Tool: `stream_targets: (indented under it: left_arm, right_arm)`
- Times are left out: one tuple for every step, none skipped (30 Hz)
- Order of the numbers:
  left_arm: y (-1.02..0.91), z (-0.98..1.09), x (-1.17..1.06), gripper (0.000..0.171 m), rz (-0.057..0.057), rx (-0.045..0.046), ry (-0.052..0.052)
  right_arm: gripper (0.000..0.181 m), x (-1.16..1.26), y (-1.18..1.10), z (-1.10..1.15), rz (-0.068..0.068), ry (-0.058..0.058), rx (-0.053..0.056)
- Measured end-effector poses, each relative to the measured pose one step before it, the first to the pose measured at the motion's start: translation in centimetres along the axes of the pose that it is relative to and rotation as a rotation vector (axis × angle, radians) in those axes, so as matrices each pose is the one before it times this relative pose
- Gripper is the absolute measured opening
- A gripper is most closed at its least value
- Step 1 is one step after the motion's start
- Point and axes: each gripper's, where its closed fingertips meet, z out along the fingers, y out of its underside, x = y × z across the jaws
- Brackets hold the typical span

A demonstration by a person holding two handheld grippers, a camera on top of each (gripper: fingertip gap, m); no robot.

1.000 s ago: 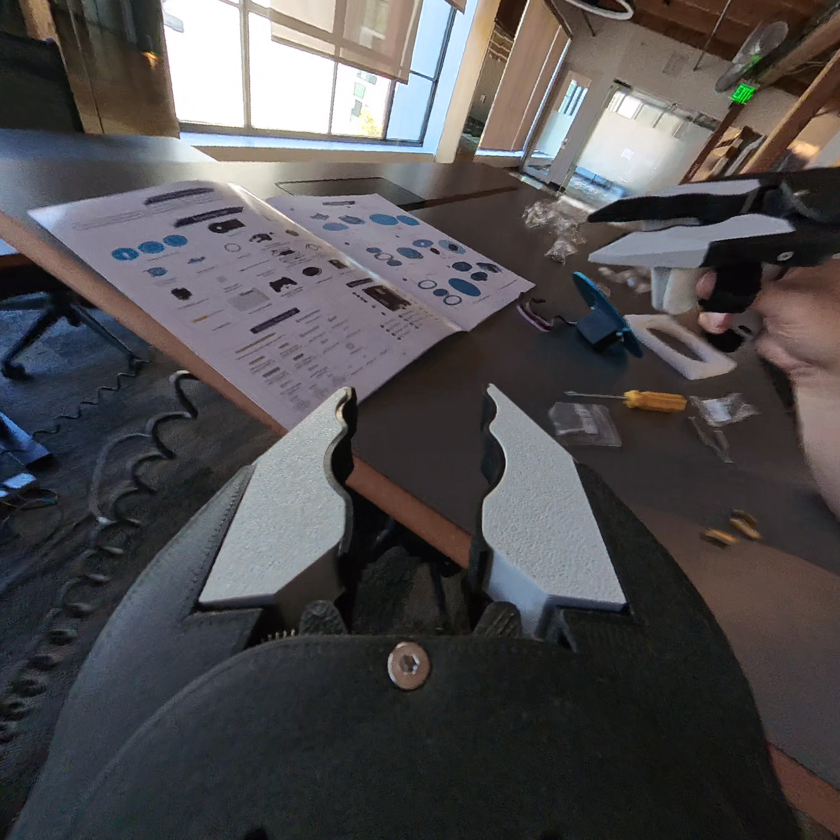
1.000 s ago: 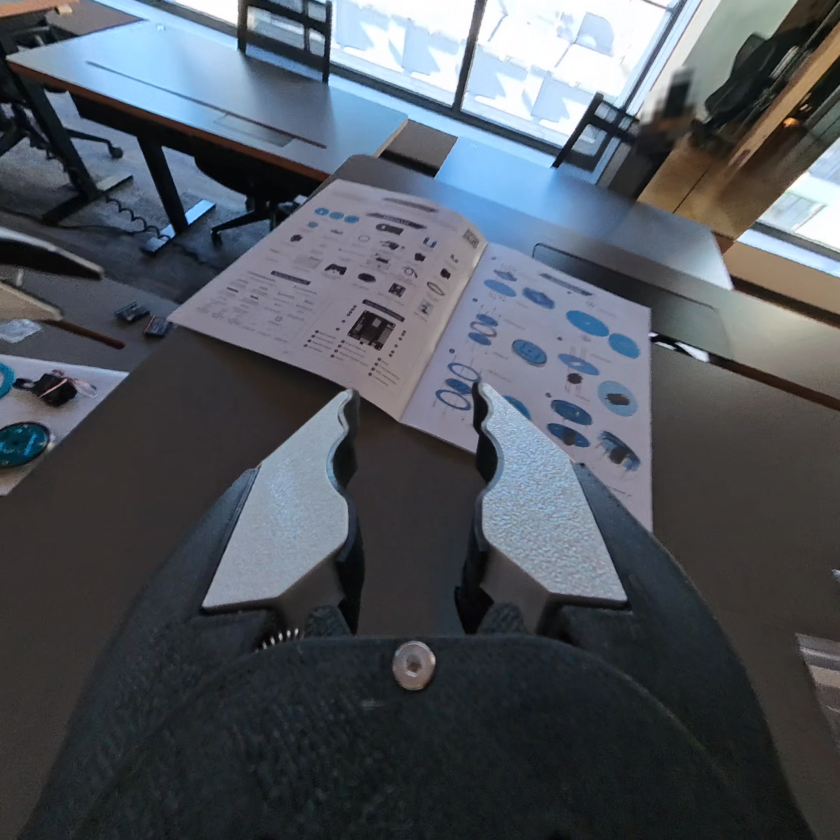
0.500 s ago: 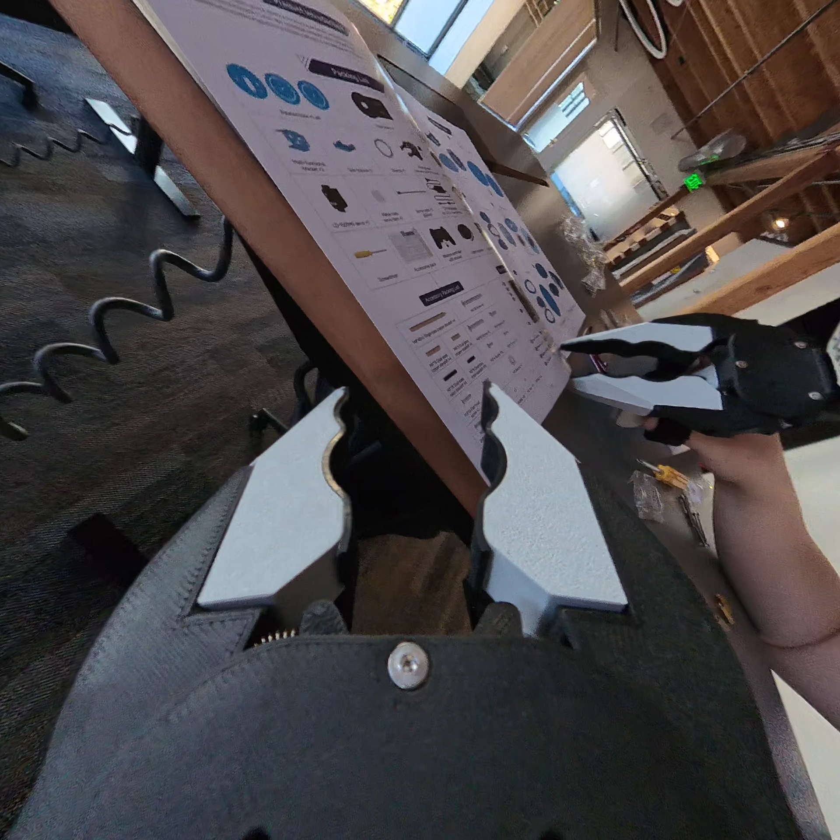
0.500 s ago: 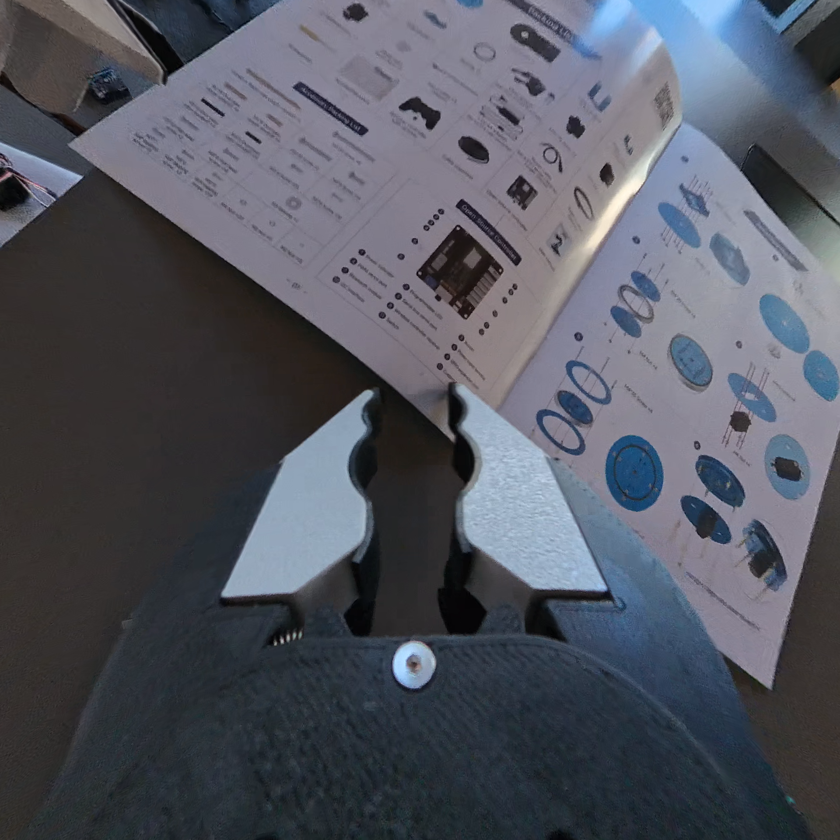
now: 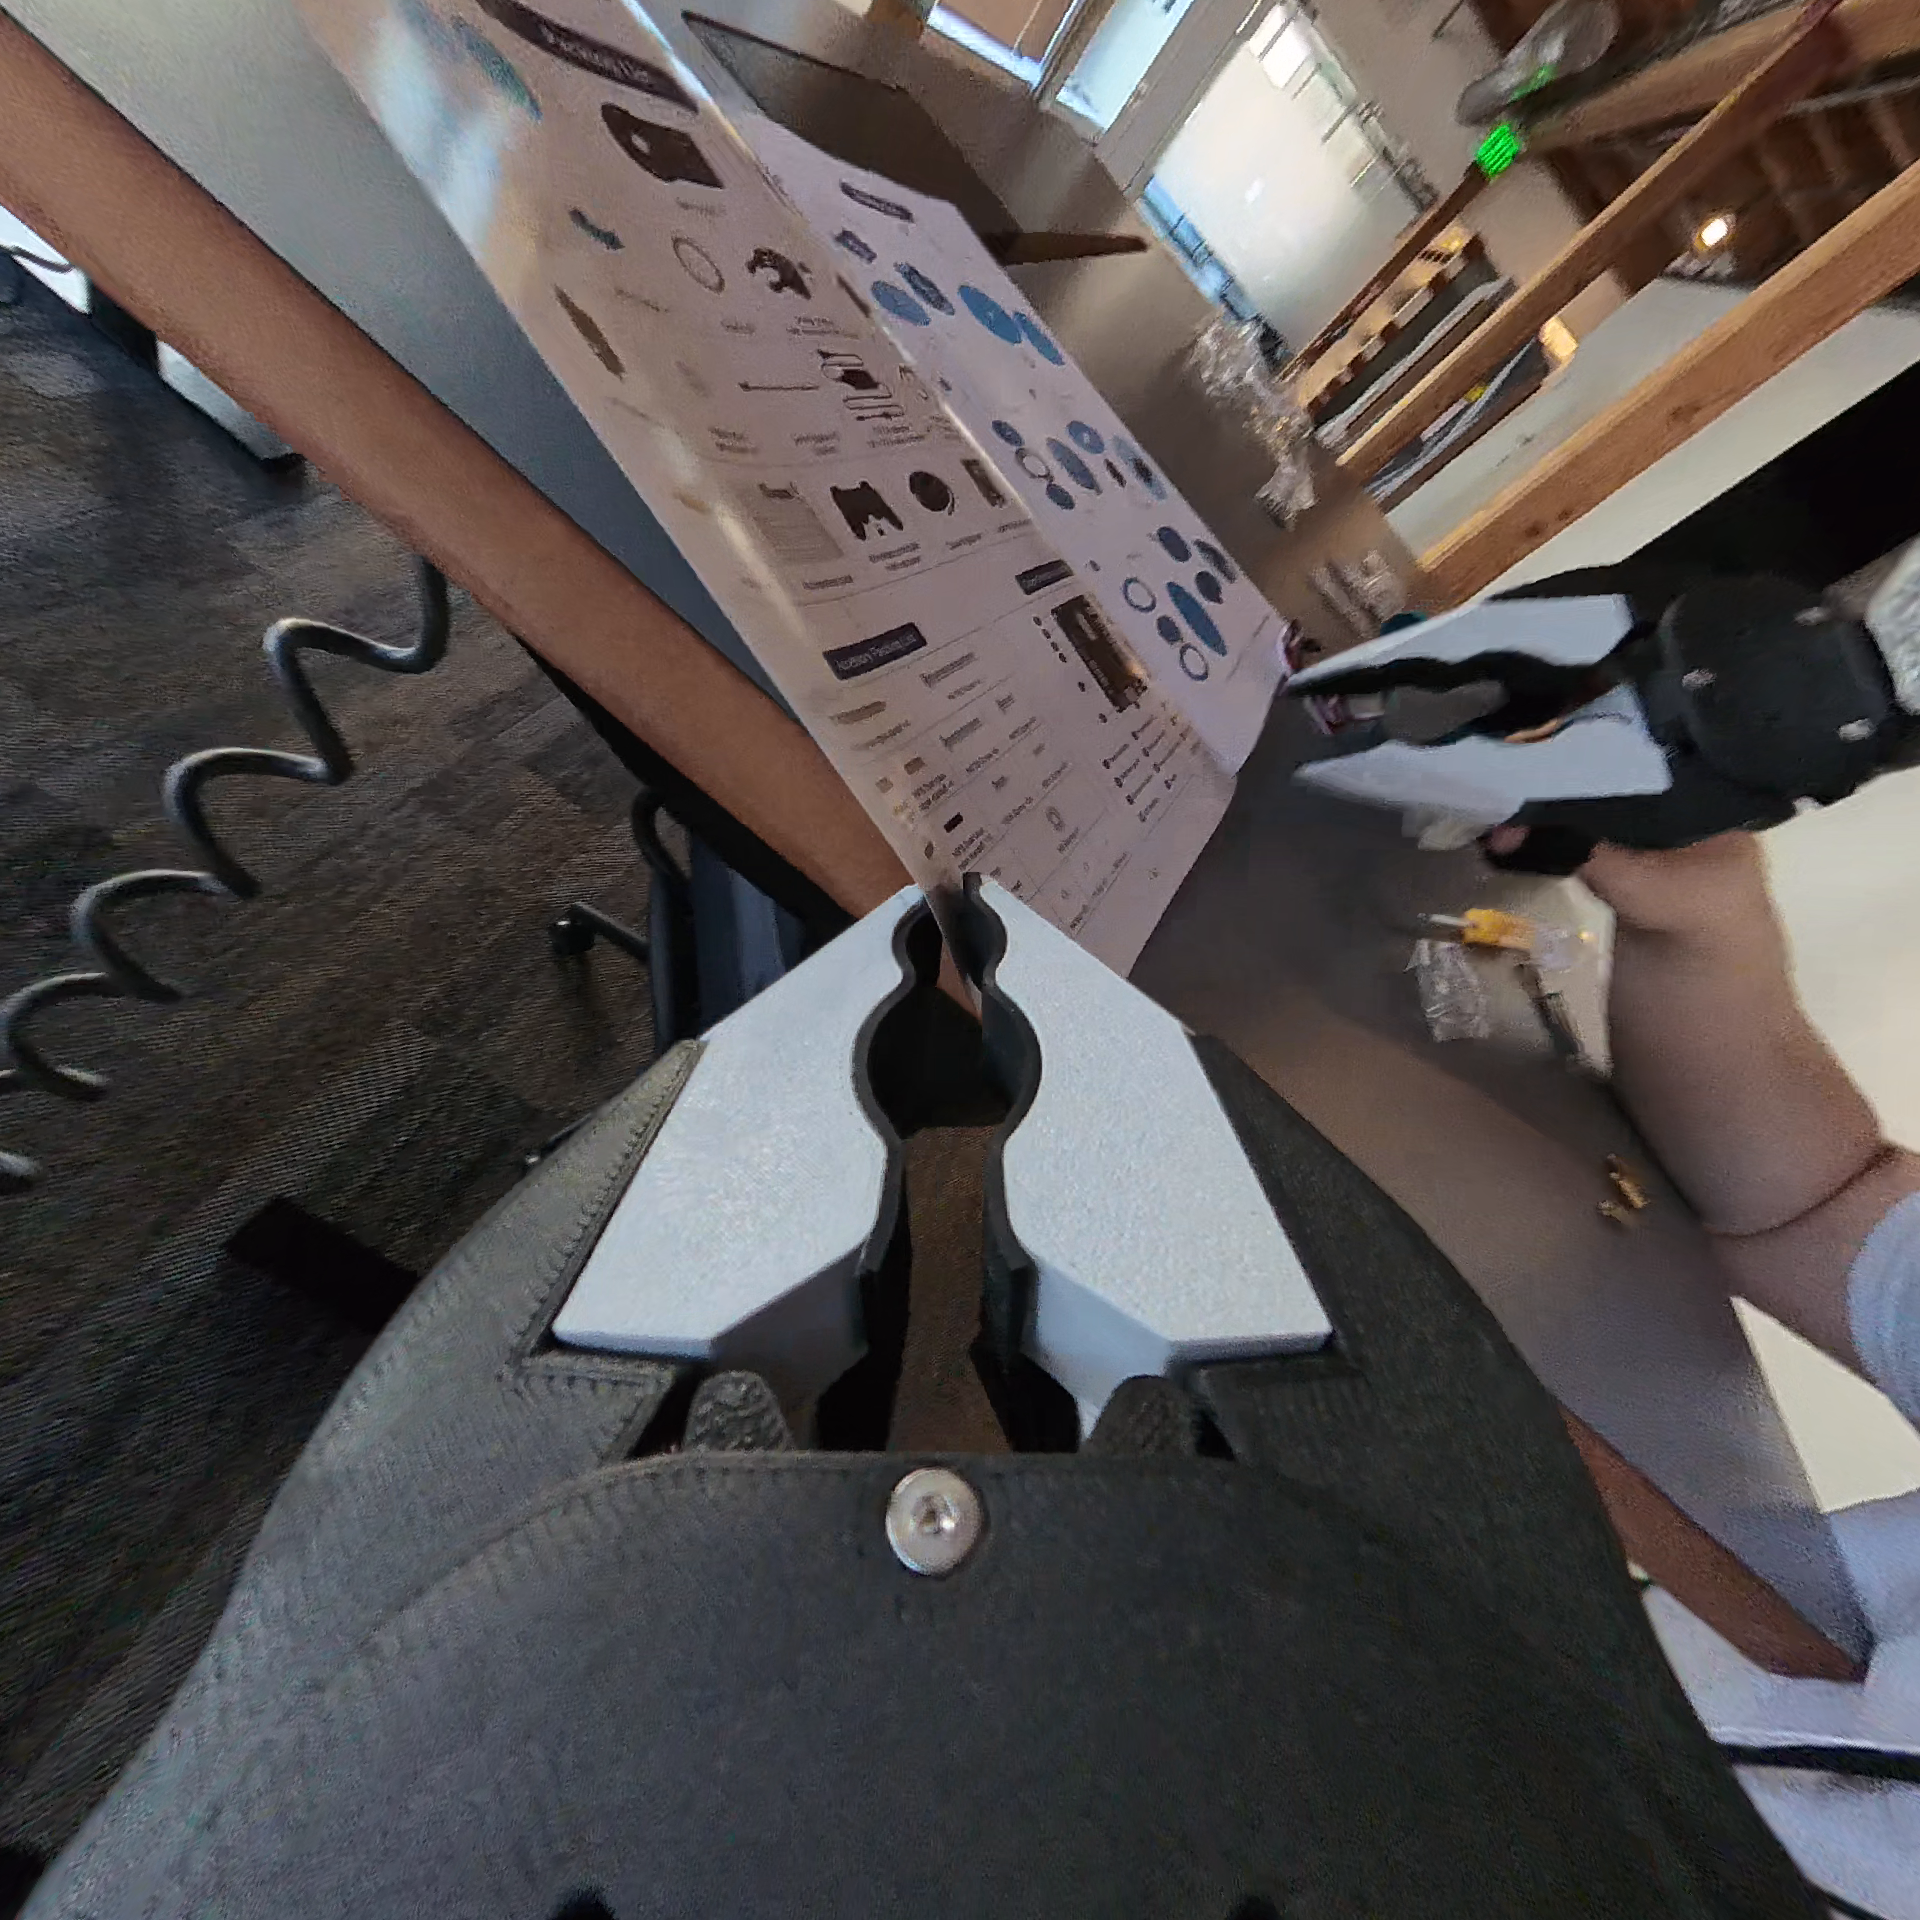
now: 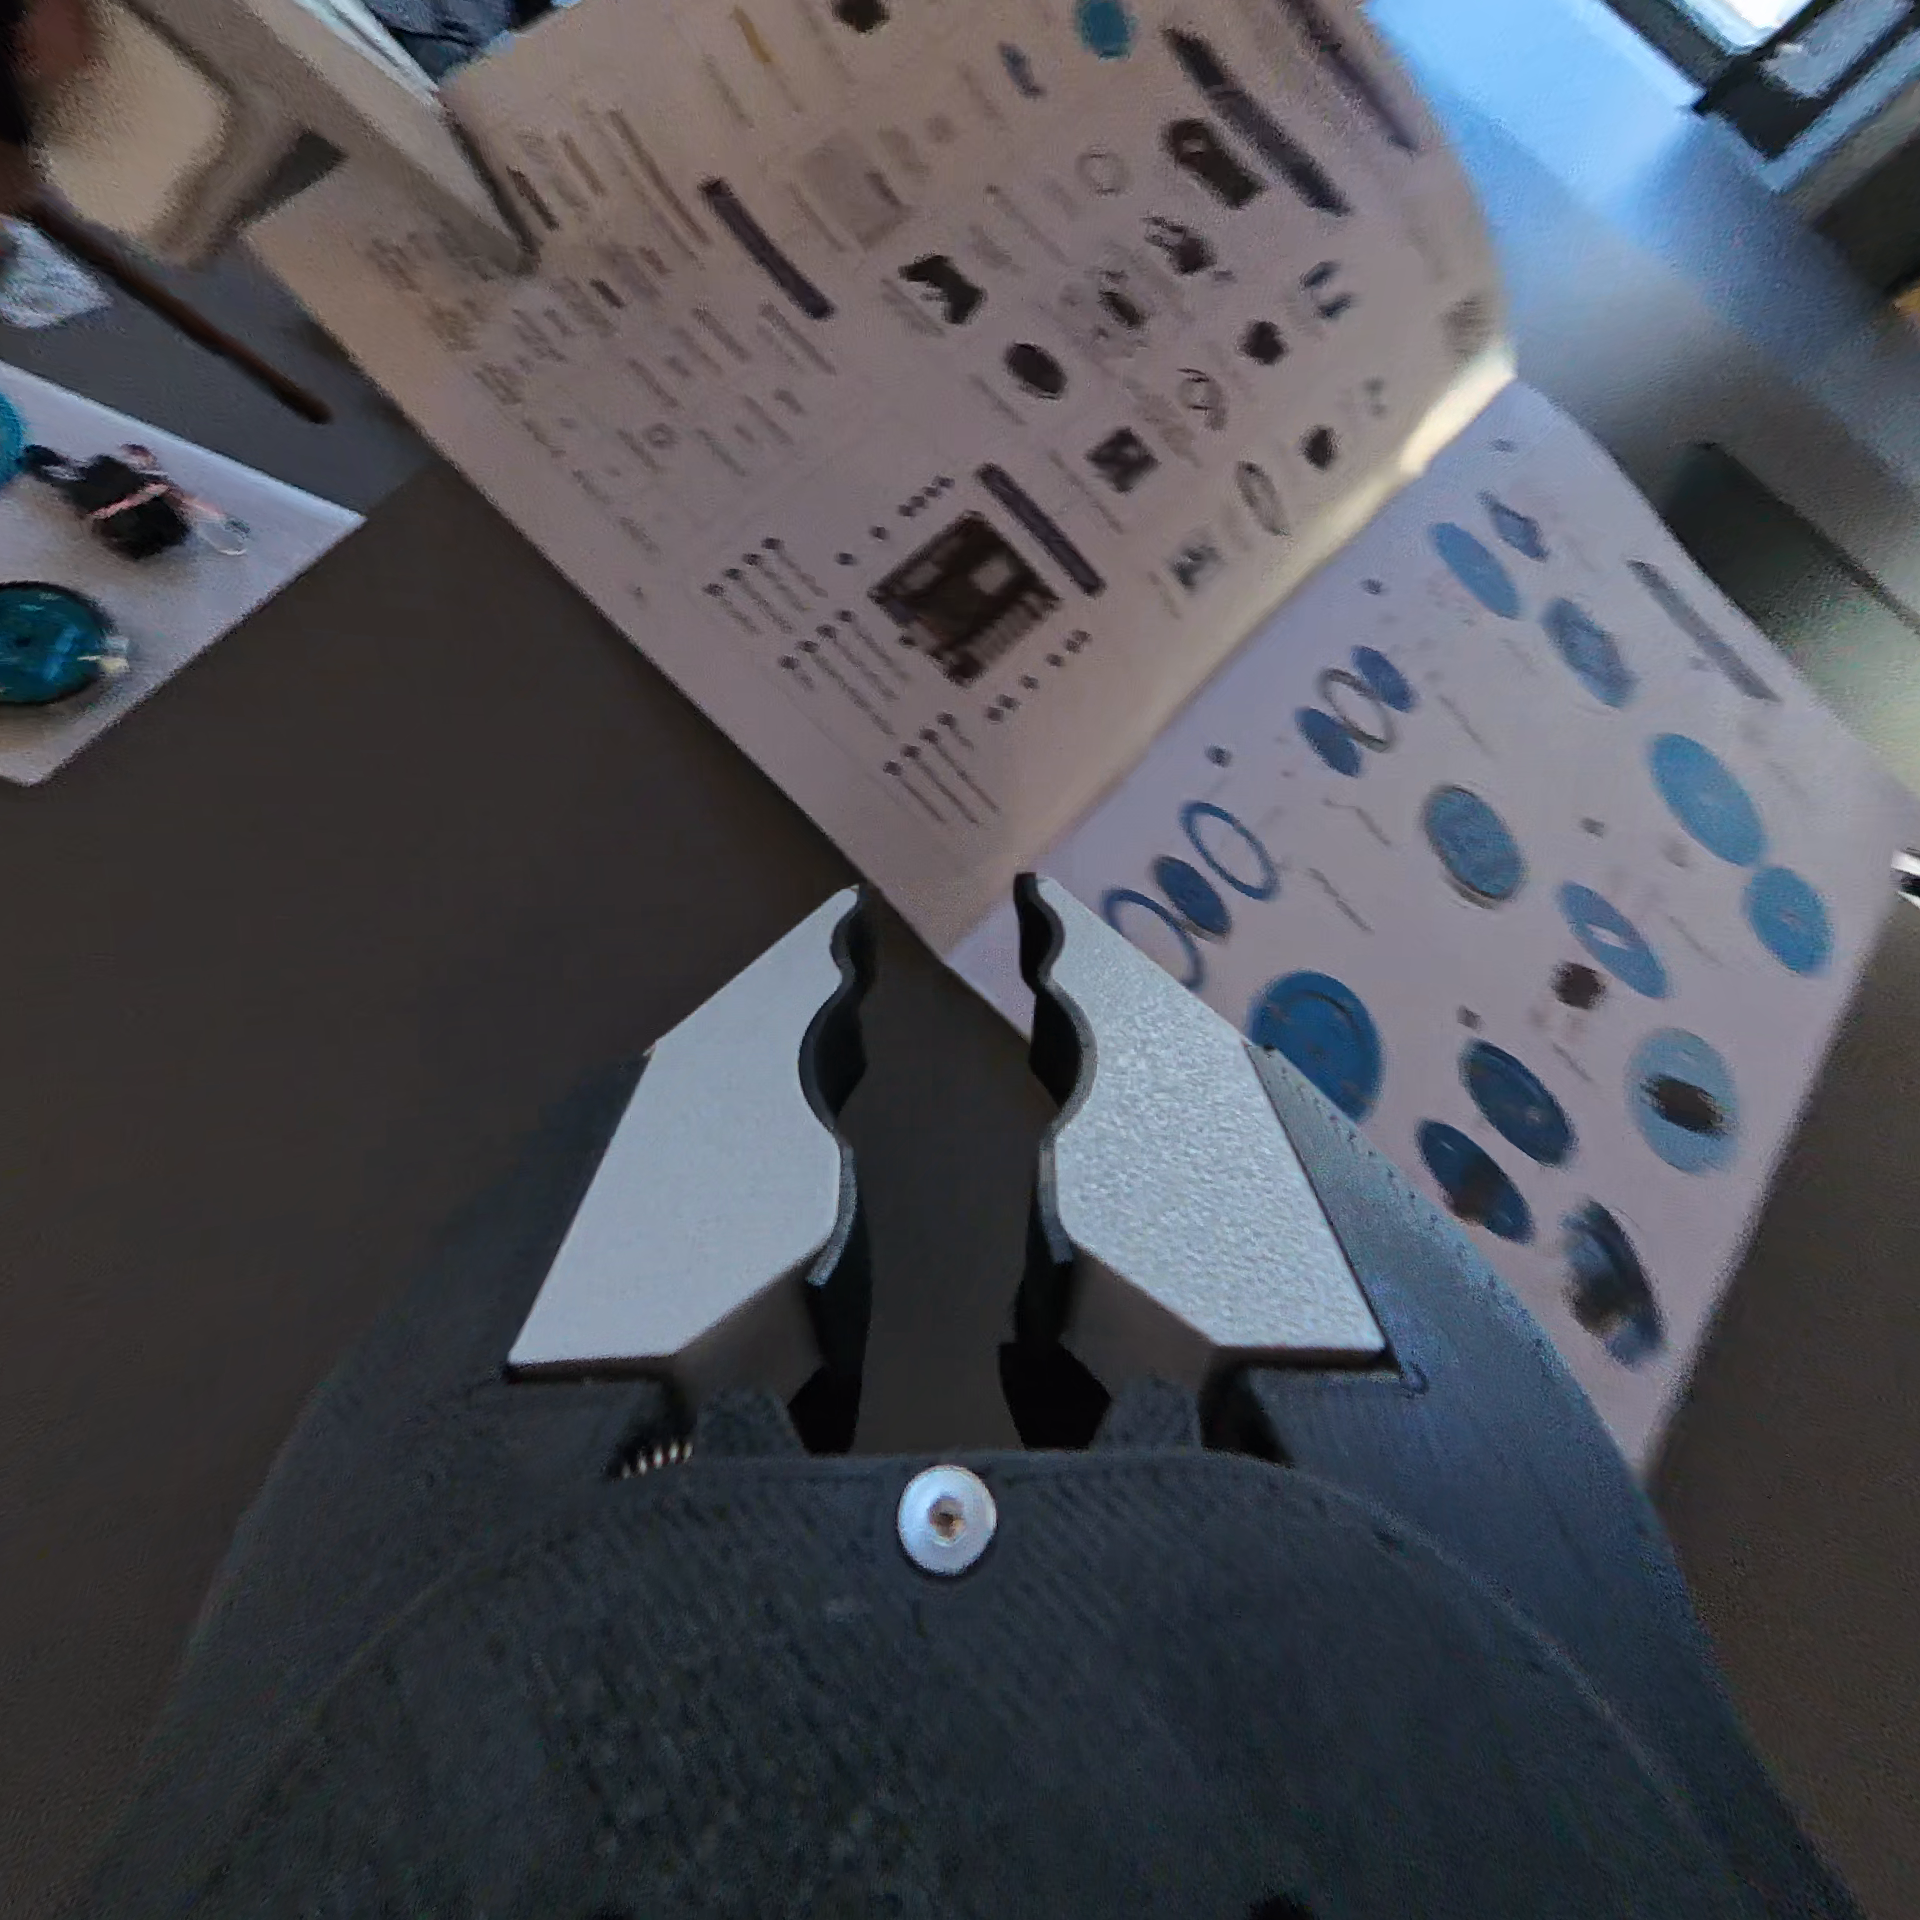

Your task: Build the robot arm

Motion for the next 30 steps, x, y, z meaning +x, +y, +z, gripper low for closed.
stream_targets:
  left_arm:
    - [0.010, -0.157, -0.221, 0.002, 0.0230, -0.01732, -0.0237]
    - [0.029, -0.105, -0.150, 0.002, 0.0223, -0.01675, -0.0187]
    - [-0.023, -0.042, -0.081, 0.003, 0.0231, -0.01238, -0.0134]
    - [0.004, 0.023, -0.046, 0.003, 0.0199, -0.01172, -0.0077]
    - [0.053, 0.070, -0.050, 0.003, 0.0138, -0.01419, -0.0040]
    - [0.078, 0.083, -0.073, 0.003, 0.0101, -0.01356, -0.0008]
    - [0.055, 0.055, -0.072, 0.003, 0.0072, -0.01007, 0.0006]
    - [0.022, 0.012, -0.062, 0.003, 0.0054, -0.00639, 0.0009]
    - [0.001, -0.007, -0.031, 0.003, 0.0065, -0.00370, 0.0011]
    - [-0.022, -0.008, -0.029, 0.004, 0.0058, -0.00129, -0.0006]
    - [-0.043, -0.006, -0.146, 0.004, 0.0054, -0.00037, -0.0095]
    - [-0.026, 0.031, -0.089, 0.004, 0.0085, 0.00018, -0.0089]
    - [-0.013, 0.026, 0.004, 0.004, 0.0067, 0.00023, -0.0044]
    - [-0.003, 0.024, -0.002, 0.004, 0.0055, -0.00031, -0.0045]
    - [-0.004, -0.001, -0.009, 0.004, 0.0064, -0.00044, -0.0042]
    - [-0.010, -0.009, 0.009, 0.004, 0.0042, -0.00008, -0.0017]
    - [-0.012, -0.017, 0.010, 0.004, 0.0010, 0.00005, 0.0006]
    - [0.013, 0.001, -0.007, 0.004, 0.0000, -0.00125, 0.0011]
    - [0.007, -0.003, -0.004, 0.004, -0.0007, -0.00052, 0.0009]
    - [-0.014, -0.006, 0.009, 0.004, -0.0003, 0.00165, 0.0005]
    - [-0.003, -0.015, 0.006, 0.004, 0.0014, 0.00151, -0.0010]
    - [0.019, -0.004, 0.001, 0.004, 0.0023, 0.00072, -0.0020]
    - [0.010, 0.008, -0.002, 0.004, 0.0014, 0.00105, -0.0010]
    - [0.009, -0.004, 0.004, 0.004, -0.0004, 0.00176, 0.0001]
    - [-0.011, -0.009, -0.006, 0.004, -0.0017, 0.00204, 0.0014]
    - [-0.003, 0.004, 0.003, 0.004, -0.0014, 0.00109, 0.0014]
    - [-0.006, 0.003, 0.001, 0.004, -0.0010, 0.00040, 0.0012]
    - [-0.034, -0.003, 0.000, 0.004, 0.0002, 0.00102, 0.0001]
    - [-0.016, -0.005, -0.008, 0.004, 0.0011, 0.00027, -0.0013]
    - [-0.006, 0.005, -0.001, 0.004, 0.0012, -0.00015, -0.0020]
  right_arm:
    - [0.022, 1.308, 0.111, -0.669, -0.0005, 0.0747, -0.0117]
    - [0.018, 1.373, 0.179, -0.510, -0.0024, 0.0821, -0.0113]
    - [0.015, 1.108, 0.183, -0.268, -0.0031, 0.0693, -0.0087]
    - [0.010, 0.634, 0.191, 0.009, -0.0002, 0.0434, -0.0082]
    - [0.003, 0.091, 0.357, 0.284, 0.0042, 0.0105, -0.0183]
    - [0.000, -0.083, 0.524, 0.478, 0.0220, -0.0006, -0.0259]
    - [0.000, -0.368, 0.599, 0.559, 0.0298, -0.0219, -0.0261]
    - [0.000, -0.480, 0.632, 0.562, 0.0301, -0.0334, -0.0267]
    - [0.000, -0.304, 0.704, 0.537, 0.0274, -0.0276, -0.0315]
    - [0.000, -0.002, 0.511, 0.397, 0.0234, -0.0109, -0.0223]
    - [0.000, 0.139, -0.335, 0.052, 0.0141, -0.0045, 0.0255]
    - [0.000, -0.002, 0.122, 0.046, 0.0080, -0.0127, -0.0075]
    - [0.000, -0.006, 0.059, -0.010, 0.0084, -0.0099, -0.0007]
    - [0.000, 0.002, -0.003, 0.000, 0.0052, -0.0053, 0.0024]
    - [0.000, 0.020, -0.008, 0.015, -0.0007, -0.0010, 0.0003]
    - [0.000, 0.025, -0.003, 0.009, -0.0040, 0.0021, -0.0007]
    - [0.000, 0.015, 0.001, 0.014, -0.0061, 0.0034, 0.0001]
    - [0.000, -0.005, 0.001, 0.005, -0.0055, 0.0036, 0.0004]
    - [0.000, -0.004, 0.009, -0.001, -0.0022, 0.0031, -0.0003]
    - [0.000, 0.011, 0.003, 0.016, -0.0018, 0.0023, -0.0007]
    - [0.000, 0.016, 0.006, 0.010, 0.0002, 0.0007, 0.0001]
    - [0.000, 0.006, -0.002, 0.006, 0.0042, -0.0018, 0.0009]
    - [0.000, 0.012, 0.000, 0.003, 0.0068, -0.0038, 0.0018]
    - [0.000, -0.003, -0.002, 0.013, 0.0059, -0.0044, 0.0017]
    - [0.000, 0.002, 0.014, 0.007, 0.0018, -0.0038, 0.0007]
    - [0.000, 0.012, -0.007, 0.015, 0.0034, -0.0025, 0.0001]
    - [0.000, 0.013, 0.011, 0.011, 0.0035, -0.0014, -0.0003]
    - [0.000, 0.000, 0.002, 0.002, 0.0002, -0.0006, -0.0001]
    - [0.000, 0.003, 0.007, 0.005, -0.0024, -0.0001, -0.0001]
    - [0.000, 0.005, 0.002, 0.010, -0.0018, 0.0004, -0.0003]
